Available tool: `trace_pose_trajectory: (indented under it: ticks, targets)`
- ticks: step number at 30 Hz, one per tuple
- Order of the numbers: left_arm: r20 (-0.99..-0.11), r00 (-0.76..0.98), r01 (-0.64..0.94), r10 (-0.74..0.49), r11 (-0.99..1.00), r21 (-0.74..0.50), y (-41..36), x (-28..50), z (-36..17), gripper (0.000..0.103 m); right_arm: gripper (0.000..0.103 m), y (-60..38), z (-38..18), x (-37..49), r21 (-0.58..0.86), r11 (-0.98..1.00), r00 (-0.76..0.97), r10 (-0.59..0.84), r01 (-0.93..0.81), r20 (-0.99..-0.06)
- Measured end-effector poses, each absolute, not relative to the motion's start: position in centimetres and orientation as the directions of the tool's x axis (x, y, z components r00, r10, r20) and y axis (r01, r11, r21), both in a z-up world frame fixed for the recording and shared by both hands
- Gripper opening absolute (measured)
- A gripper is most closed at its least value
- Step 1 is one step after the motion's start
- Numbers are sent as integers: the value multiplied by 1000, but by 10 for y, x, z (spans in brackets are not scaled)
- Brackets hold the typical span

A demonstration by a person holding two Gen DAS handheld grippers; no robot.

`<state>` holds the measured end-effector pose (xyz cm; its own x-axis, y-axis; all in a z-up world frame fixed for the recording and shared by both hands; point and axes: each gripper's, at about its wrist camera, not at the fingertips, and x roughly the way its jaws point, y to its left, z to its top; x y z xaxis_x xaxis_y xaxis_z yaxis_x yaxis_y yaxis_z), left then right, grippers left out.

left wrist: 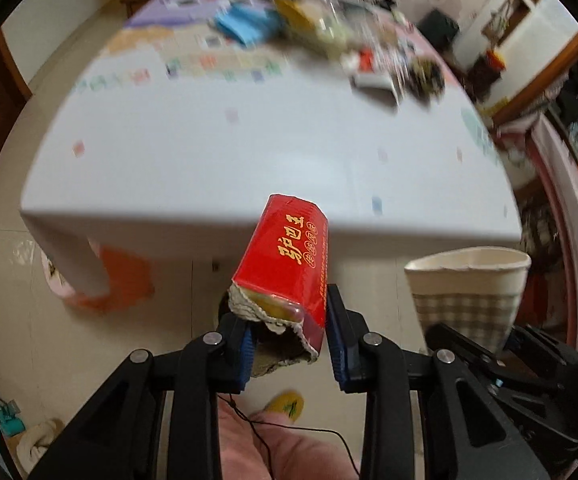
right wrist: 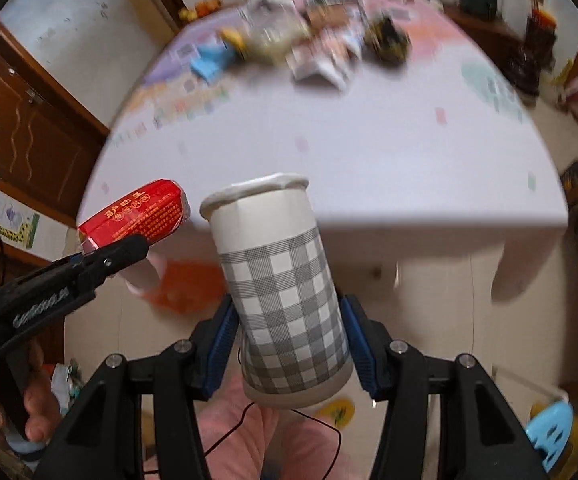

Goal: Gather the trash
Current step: 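Carry cup and red box over the trash bin and open both grippers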

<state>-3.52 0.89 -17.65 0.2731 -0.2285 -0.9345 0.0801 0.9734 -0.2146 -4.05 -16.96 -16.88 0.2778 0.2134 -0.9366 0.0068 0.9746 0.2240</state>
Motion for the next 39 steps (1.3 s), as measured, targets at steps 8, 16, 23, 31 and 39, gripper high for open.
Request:
trace_pose_trajectory:
  ticks: [8, 16, 23, 31, 39]
  targets:
    - [-970, 158, 143, -184, 976, -162, -10, -61, -256, 29, 53, -170, -250, -69, 230, 969, 174, 212, 91, -962]
    - [-981, 80, 188, -175, 969, -158, -15, -47, -366, 31, 54, -160, -373, -67, 232, 954, 98, 216, 189, -971]
    - [-986, 100, 237, -134, 966, -107, -18, -37, -453, 36, 54, -150, -474, -49, 197, 957, 92, 181, 212, -979]
    - [-986, 130, 271, -107, 960, -68, -14, -12, -501, 80, 67, -157, -554, -36, 245, 931, 109, 223, 269, -969]
    - [-984, 147, 262, -105, 963, -63, -4, -10, -514, 95, 77, -160, -569, -35, 269, 919, 165, 230, 287, -959]
